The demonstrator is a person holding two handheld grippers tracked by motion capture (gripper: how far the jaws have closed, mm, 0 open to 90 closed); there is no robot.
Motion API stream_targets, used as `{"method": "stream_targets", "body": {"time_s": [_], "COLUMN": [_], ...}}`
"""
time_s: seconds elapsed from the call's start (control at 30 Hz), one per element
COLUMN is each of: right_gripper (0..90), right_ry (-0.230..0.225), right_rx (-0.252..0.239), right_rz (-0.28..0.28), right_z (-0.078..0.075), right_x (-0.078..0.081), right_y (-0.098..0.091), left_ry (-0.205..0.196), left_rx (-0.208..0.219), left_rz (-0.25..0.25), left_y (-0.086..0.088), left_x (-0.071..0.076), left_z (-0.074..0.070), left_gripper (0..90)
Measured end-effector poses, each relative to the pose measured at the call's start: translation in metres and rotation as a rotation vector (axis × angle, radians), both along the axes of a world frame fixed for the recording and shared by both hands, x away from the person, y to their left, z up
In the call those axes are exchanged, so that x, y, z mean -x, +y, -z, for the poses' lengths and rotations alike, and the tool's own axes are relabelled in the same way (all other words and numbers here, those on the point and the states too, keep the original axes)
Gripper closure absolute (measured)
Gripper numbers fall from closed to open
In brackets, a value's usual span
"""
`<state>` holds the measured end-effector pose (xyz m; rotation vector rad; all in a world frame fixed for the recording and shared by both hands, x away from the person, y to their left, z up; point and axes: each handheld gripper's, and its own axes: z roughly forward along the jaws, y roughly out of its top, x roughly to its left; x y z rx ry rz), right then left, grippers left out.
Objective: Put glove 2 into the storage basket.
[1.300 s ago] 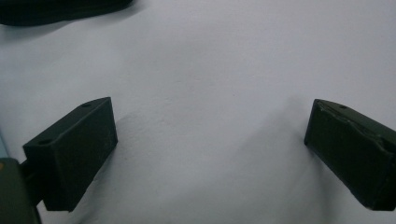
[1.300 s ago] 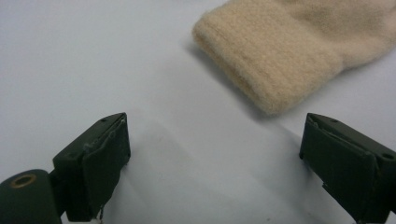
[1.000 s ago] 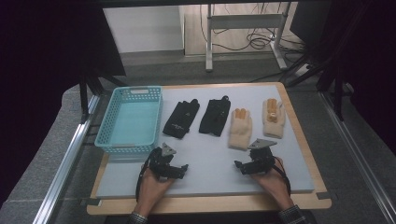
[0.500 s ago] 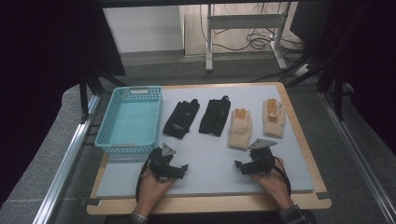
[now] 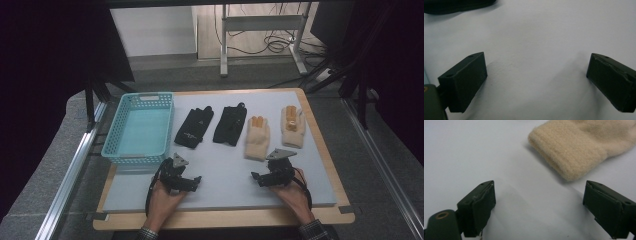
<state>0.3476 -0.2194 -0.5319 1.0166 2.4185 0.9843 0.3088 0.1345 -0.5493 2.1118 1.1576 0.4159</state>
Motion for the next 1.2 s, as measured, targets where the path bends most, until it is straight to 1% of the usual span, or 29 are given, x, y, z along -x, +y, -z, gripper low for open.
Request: {"method": "stream_targets", "body": {"time_s": [0.17,0.27,0.5,0.57,0.67,0.8,0.9,0.97,1.07,1.2], "right_gripper": [14.5,18.1,21.4,21.9,21.9,23.2,28.4,29.4,29.9,32.0], "right_ry": [0.003,0.01,0.021,0.016,0.004,0.006,0.02,0.03,0.03,0.017], "right_rx": [-0.022,-0.045,-0.08,-0.083,-0.075,-0.072,-0.086,-0.087,-0.081,-0.066], "right_rz": [-0.014,-0.04,-0.054,-0.06,-0.07,-0.076,-0.076,-0.066,-0.062,-0.052], "right_z": [-0.007,-0.012,-0.02,-0.025,-0.031,-0.037,-0.039,-0.039,-0.04,-0.043], "right_x": [0.001,0.001,-0.006,-0.009,-0.014,-0.025,-0.036,-0.044,-0.056,-0.072], "right_y": [0.001,0.004,0.012,0.015,0.022,0.029,0.033,0.036,0.041,0.049], "left_ry": [-0.002,-0.003,-0.004,-0.004,-0.004,-0.005,-0.006,-0.006,-0.006,-0.006], "left_rx": [0.005,0.004,0.003,0.004,0.003,0.003,0.003,0.002,0.003,0.003], "left_rz": [-0.004,-0.004,-0.003,-0.003,-0.003,-0.003,-0.002,-0.002,-0.002,-0.002], "left_y": [0.0,0.0,0.0,0.0,0.0,-0.001,-0.001,-0.001,-0.001,-0.001], "left_x": [0.0,0.0,0.0,0.0,0.0,0.0,0.001,0.001,0.001,0.001], "left_z": [0.0,0.0,0.0,0.0,0.0,0.0,0.0,0.0,0.0,0.0], "left_gripper": [3.5,3.5,3.6,3.6,3.7,3.7,3.8,3.8,3.9,3.9]}}
